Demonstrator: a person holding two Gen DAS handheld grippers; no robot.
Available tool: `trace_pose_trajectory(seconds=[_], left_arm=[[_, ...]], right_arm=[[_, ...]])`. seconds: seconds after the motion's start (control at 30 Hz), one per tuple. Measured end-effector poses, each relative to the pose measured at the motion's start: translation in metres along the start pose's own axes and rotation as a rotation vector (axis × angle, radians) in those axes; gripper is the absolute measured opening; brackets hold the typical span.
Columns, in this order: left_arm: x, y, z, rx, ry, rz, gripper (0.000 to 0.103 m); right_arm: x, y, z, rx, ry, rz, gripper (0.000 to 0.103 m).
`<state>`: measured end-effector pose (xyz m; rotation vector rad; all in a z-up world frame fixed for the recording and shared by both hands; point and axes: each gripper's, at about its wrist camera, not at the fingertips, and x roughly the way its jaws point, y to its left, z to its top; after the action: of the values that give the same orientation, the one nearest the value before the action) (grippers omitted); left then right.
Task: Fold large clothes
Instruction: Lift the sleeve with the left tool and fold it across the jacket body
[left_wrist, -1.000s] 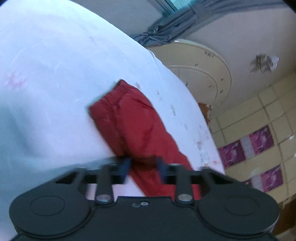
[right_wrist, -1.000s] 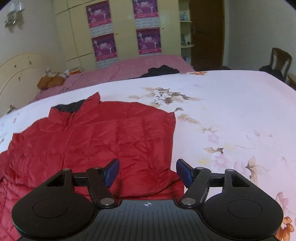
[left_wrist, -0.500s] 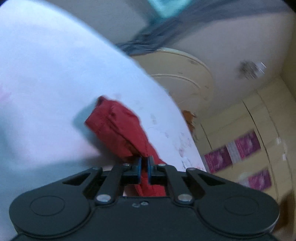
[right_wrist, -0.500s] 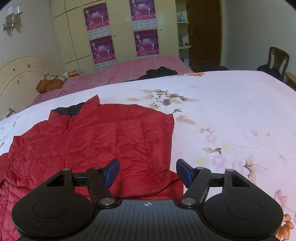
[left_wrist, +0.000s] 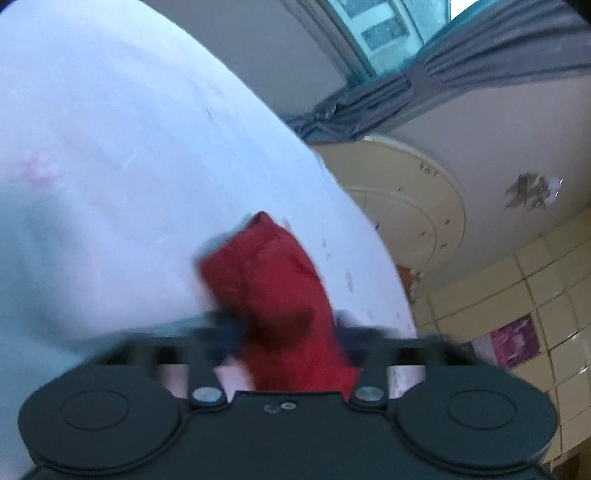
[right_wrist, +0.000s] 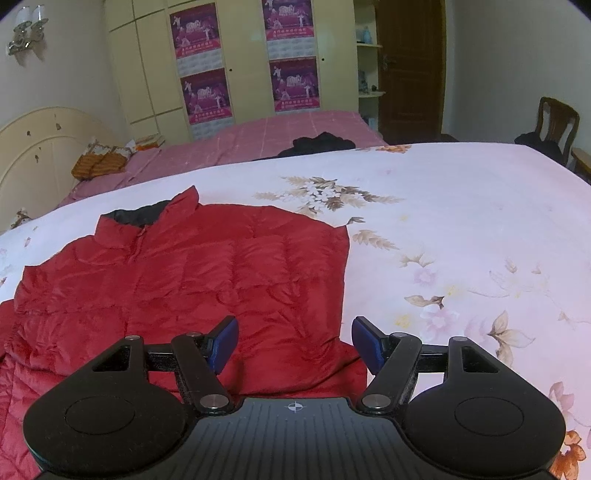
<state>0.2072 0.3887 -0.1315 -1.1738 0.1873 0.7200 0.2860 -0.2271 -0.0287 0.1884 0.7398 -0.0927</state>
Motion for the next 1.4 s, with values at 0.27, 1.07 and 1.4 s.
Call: trace_pose_trajectory(seconds=[0.27, 1.07, 1.4], left_arm=[[-0.004, -0.104, -0.038, 0.348, 0.054, -0.208, 0.003], [-0.048, -0.265, -0.43, 1.147, 0.775, -0.596, 0.003], [-0.052, -0.264, -0.474, 1.247, 0.909, -0.599, 0.052]], right_arm=[[0.003, -0.014, 0.001, 0.03, 0.001, -0.016, 0.068], [-0.004, -0.059, 0.003, 0.234, -0.011, 0.023, 0.068], [-0.02, -0.091, 0.0, 0.284, -0.014, 0.029, 0.068]])
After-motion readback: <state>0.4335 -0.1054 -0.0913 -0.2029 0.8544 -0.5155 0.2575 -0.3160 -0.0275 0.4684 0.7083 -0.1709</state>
